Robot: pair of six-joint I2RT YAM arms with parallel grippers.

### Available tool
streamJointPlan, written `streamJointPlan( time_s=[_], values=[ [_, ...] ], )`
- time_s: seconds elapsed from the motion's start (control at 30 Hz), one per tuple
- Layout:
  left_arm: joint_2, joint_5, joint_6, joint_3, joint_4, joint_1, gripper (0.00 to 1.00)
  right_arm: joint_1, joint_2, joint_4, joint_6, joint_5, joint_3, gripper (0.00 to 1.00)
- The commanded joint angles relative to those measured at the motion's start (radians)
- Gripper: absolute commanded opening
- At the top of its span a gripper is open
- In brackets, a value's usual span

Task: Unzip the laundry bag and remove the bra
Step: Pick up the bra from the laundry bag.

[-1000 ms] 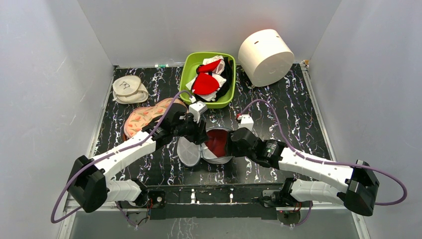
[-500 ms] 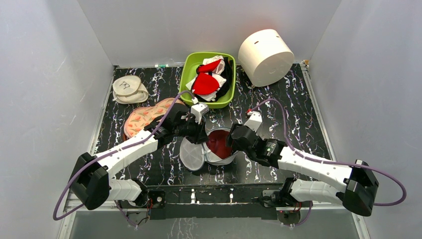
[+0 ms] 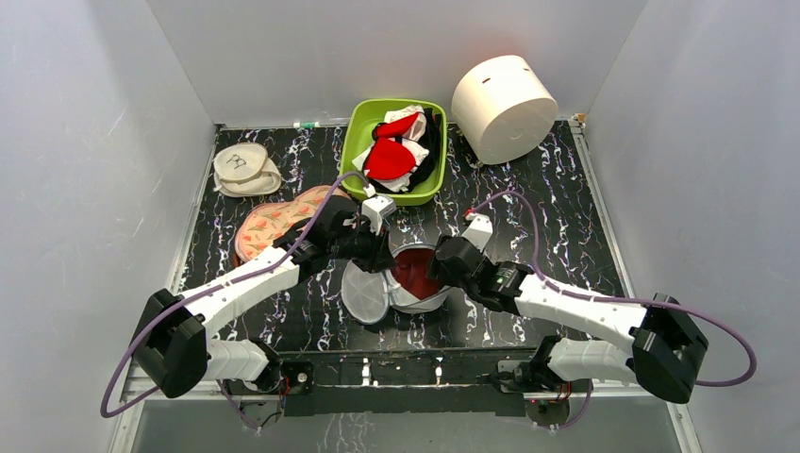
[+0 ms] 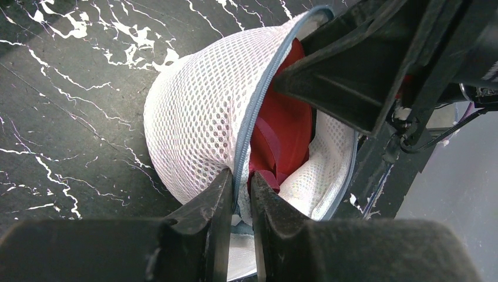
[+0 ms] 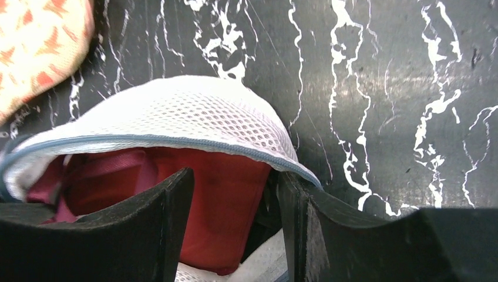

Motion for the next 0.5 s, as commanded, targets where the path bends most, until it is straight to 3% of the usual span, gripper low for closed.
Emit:
streamJointPlan(
  time_s=[0.0,0.23,0.4,0.47],
  values=[
    [-0.017,0.030,-0.006,0.025,0.010,-0.003,0.15,-0.005,0.019,0.116,0.023,-0.057,-0.032,0.52],
    [-0.020,0.031,-0.006,0.022,0.009,-0.005,0.13,-0.005,0.071,0.162,-0.033,-0.070,0.005,0.37],
    [-0.017,0.032,-0.006,0.023,0.009,-0.006,0.13,-0.004,0.066,0.168,-0.043,-0.050,0.018,0.35],
    [-0.014,0.031,-0.005,0.025,0.007,-0.005,0.12,-0.005,0.052,0.172,-0.046,-0.041,0.016,0.29]
  ],
)
